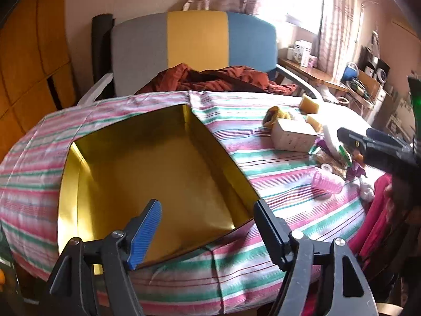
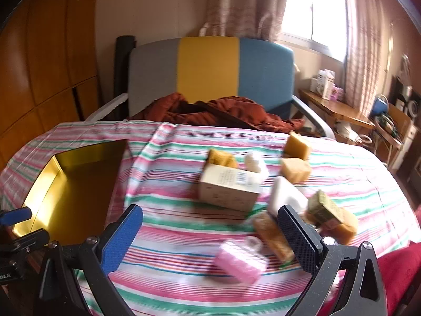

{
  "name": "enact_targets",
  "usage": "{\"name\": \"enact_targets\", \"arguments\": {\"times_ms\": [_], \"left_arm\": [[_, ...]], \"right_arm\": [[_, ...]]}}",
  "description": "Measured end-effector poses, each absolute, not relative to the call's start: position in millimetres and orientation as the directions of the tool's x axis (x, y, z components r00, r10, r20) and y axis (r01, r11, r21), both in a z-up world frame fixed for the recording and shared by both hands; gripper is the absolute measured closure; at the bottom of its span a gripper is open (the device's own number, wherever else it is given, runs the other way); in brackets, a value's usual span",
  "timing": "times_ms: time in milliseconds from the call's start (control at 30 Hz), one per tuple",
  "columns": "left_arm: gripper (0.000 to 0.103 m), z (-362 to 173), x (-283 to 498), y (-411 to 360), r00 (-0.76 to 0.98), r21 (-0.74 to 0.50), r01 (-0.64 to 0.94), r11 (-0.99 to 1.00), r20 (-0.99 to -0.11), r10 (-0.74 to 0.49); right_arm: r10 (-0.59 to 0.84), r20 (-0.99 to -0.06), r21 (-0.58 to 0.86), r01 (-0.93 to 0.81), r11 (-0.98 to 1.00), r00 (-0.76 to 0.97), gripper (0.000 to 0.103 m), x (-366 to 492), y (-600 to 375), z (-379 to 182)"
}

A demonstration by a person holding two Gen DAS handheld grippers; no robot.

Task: Organize objects
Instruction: 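Grasp the pink hair roller with the left tool while the right tool grasps a plastic-wrapped white bundle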

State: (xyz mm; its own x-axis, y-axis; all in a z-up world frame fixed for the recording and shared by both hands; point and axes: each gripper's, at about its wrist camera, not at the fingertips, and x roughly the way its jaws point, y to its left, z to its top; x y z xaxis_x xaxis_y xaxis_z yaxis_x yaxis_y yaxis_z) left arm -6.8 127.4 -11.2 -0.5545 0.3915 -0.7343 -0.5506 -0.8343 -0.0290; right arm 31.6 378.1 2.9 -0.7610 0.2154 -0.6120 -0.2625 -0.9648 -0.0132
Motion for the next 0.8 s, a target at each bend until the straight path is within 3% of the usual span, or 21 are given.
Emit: {"name": "enact_targets", "arguments": {"times_ms": [433, 600, 800], "left_arm": [[0.027, -15, -3, 191, -0.503, 0.054, -0.67, -0.74, -0.766, 0.399], [0.027, -19, 2, 222, -0.412, 0.005, -0.747, -0.665, -0.788, 0.457], [0.027, -26, 9, 262, -0.304, -0.063, -0.82, -0.569, -0.794, 0.526]], "right_arm": [[0.366, -0.59, 0.032, -0.474, -0.88, -0.72, 0.0, 55, 490, 28], [0.362, -0.576, 0.165, -0.538, -0.827, -0.733, 0.0, 69, 538, 22], [0.258, -0.615, 0.439, -0.595, -0.673, -0.745, 0.0, 87, 584, -11]]}}
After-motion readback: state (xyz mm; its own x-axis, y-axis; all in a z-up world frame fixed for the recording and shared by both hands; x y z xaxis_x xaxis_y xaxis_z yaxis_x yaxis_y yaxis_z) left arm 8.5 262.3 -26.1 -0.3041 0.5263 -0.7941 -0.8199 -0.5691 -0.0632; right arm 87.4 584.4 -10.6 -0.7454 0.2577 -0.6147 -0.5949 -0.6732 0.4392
